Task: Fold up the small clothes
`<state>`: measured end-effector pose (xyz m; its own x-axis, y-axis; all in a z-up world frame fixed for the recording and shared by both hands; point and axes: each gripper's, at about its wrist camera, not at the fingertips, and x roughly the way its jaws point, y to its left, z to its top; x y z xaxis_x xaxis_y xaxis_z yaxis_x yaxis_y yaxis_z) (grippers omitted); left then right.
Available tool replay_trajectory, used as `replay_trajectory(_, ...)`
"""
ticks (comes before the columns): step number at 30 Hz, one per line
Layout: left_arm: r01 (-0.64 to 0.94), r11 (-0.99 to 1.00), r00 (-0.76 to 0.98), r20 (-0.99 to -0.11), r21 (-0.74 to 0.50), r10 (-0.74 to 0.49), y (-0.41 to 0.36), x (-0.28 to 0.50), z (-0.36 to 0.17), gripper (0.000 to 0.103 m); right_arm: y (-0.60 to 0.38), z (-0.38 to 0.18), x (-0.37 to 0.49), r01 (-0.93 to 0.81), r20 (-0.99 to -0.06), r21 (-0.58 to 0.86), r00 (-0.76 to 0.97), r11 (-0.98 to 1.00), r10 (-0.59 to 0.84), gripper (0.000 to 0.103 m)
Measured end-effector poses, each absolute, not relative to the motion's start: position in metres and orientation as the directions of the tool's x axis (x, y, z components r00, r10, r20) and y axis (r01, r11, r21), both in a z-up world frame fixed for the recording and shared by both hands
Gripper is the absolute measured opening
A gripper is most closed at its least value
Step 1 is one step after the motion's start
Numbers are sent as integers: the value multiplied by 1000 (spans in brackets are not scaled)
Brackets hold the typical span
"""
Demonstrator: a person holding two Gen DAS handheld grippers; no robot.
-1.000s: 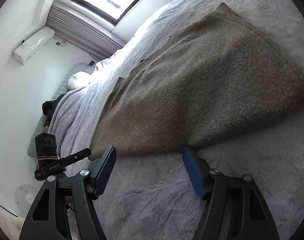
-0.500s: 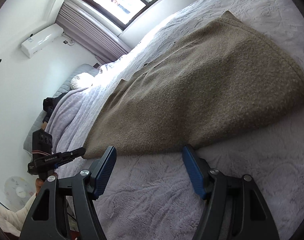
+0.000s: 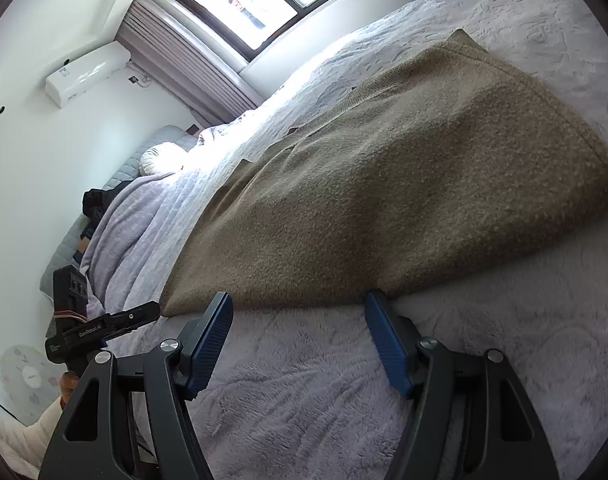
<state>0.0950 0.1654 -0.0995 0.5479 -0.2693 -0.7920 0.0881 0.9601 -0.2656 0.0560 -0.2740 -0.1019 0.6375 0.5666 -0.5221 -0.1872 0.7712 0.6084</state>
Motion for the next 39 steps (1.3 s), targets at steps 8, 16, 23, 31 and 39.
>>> replay_trajectory(8,64,983,554,-813,-171,-178,159,73,-98,78,-273,-102,57,-189,-526,596,642,780,558,72)
replay_trajectory(16,55,982,540,-822,-180,-181,157,62,-105,78,-270,-103,56,-186,-532,585,646,789,547,72)
replay_trajectory(23,63,983,549,-817,-170,-176,155,58,-110,81,-267,-101,57,-178,-547,572,645,801,534,72)
replay_trajectory(31,61,974,555,-803,-220,-216,158,56,-115,102,-264,-100,56,-172,-552,567,646,805,527,72)
replay_trajectory(39,62,990,560,-817,-127,-140,146,56,-119,102,-264,-101,56,-171,-555,563,647,809,523,72)
